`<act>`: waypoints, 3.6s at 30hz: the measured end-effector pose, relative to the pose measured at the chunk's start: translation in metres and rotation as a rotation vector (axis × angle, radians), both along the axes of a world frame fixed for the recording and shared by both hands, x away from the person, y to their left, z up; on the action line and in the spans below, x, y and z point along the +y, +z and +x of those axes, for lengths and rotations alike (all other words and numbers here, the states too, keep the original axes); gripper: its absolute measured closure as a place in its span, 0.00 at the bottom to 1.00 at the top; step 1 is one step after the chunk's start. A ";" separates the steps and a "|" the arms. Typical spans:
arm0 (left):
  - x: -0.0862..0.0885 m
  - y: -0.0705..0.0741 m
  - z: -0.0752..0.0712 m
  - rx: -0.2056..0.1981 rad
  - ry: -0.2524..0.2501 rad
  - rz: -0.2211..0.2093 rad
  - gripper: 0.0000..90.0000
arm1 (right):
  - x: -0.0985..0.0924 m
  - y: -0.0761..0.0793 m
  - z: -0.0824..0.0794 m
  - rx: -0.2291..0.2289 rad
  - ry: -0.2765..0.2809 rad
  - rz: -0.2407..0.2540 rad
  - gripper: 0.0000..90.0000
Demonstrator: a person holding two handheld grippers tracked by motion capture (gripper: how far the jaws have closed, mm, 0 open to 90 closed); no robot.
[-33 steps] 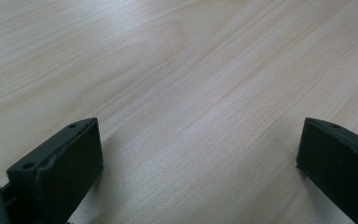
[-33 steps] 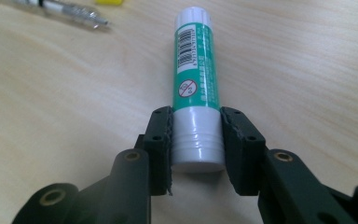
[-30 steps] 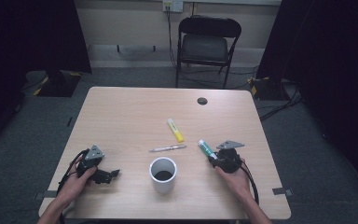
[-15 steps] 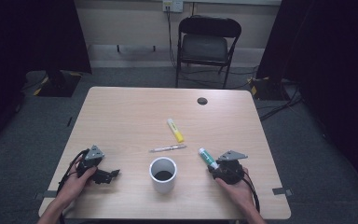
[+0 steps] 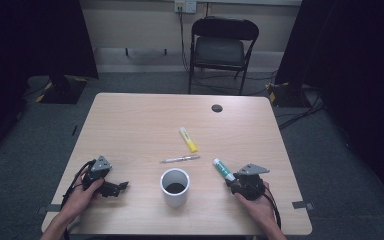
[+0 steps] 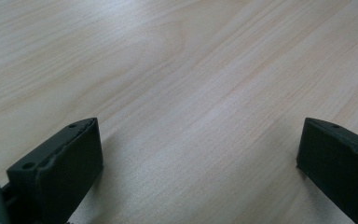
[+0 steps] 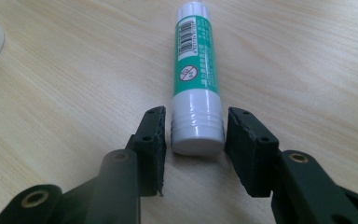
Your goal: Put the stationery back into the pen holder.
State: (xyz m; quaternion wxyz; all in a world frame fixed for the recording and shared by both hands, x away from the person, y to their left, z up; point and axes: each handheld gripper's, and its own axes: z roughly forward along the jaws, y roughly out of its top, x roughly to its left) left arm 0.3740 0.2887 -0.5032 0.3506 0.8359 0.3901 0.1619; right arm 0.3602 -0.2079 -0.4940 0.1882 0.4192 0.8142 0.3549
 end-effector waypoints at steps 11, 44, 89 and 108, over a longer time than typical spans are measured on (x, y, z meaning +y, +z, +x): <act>0.000 0.000 0.000 0.000 0.000 0.000 0.00 | 0.004 0.000 0.002 -0.006 0.007 0.005 0.72; 0.000 0.000 0.000 0.000 0.000 0.000 0.00 | -0.007 0.033 -0.010 -0.127 0.029 0.149 0.73; 0.000 0.000 0.000 0.000 -0.001 0.000 0.00 | 0.013 0.041 0.007 -0.134 0.064 0.174 0.66; 0.000 0.000 0.000 -0.002 -0.002 0.004 0.00 | 0.015 0.018 0.015 -0.033 0.076 0.162 0.64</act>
